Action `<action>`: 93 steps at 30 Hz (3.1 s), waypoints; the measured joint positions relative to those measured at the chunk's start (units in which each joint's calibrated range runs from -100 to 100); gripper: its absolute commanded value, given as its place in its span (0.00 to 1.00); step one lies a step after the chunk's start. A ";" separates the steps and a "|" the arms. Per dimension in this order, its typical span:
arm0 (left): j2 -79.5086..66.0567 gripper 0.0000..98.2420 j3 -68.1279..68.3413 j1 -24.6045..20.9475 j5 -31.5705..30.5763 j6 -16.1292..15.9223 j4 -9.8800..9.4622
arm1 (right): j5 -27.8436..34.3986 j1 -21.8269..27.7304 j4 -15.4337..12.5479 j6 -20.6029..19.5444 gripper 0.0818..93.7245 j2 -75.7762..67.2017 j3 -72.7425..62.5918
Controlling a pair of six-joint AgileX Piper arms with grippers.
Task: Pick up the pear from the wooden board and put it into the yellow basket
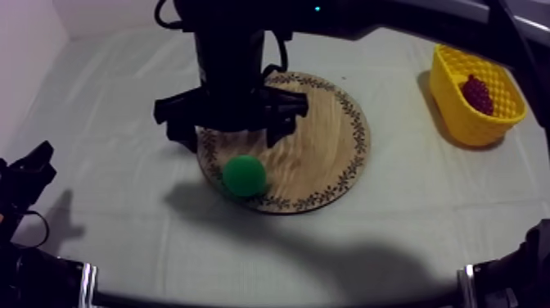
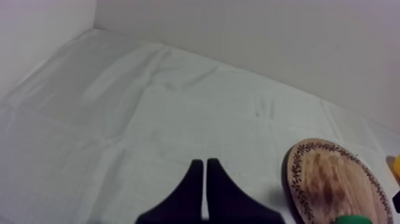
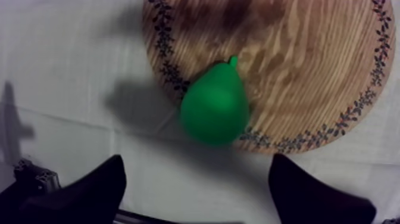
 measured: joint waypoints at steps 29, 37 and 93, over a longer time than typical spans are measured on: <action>0.00 0.00 0.00 0.00 0.00 0.00 0.00 | -4.85 2.54 -2.29 2.83 0.84 15.64 -2.17; 0.00 0.00 0.00 0.00 0.00 0.00 0.00 | -6.56 2.26 -2.90 4.01 0.66 17.82 -1.82; 0.00 0.00 0.00 0.00 0.00 0.00 0.00 | -22.64 32.91 18.05 25.58 0.44 -23.52 24.98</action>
